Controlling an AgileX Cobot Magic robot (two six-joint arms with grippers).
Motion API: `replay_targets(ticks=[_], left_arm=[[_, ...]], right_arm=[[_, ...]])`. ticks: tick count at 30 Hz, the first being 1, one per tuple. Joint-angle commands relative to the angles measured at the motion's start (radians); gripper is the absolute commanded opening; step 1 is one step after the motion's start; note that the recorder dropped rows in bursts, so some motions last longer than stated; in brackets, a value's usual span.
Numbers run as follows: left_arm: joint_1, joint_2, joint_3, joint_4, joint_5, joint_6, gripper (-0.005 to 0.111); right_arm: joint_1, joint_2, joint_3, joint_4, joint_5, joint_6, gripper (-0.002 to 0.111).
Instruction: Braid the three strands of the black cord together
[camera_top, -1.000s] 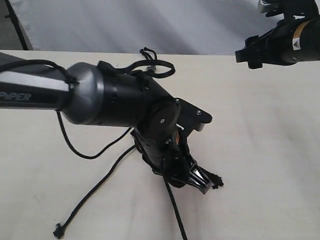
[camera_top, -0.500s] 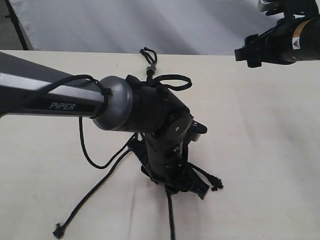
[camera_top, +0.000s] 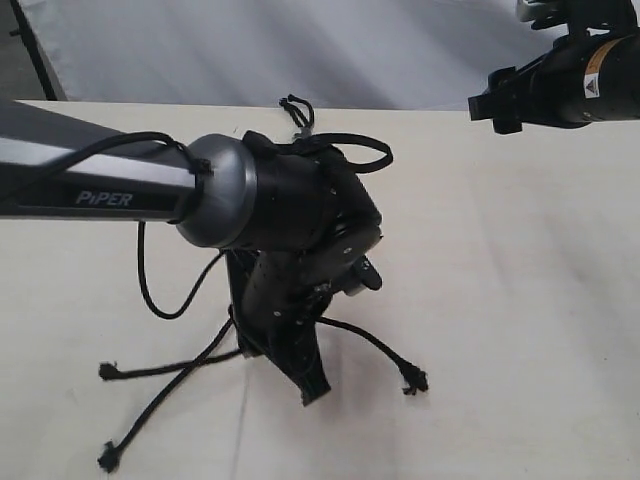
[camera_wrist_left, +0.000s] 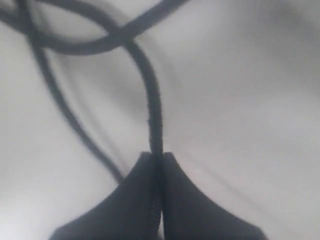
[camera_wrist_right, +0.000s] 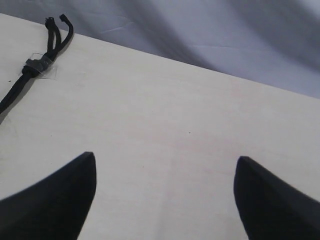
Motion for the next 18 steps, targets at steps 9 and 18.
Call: replay_targets(ticks=[9,18], left_arm=[[0.047,-0.019,0.011,0.258,-0.029,0.033,0.000],[0.176,-0.019,0.197,0.278,-0.359,0.044,0.000]], right_arm=[[-0.001,-0.010,0.001,0.006,-0.011,0.007,0.072],[-0.001,-0.008,0.001,0.006,-0.017,0.007,0.072]])
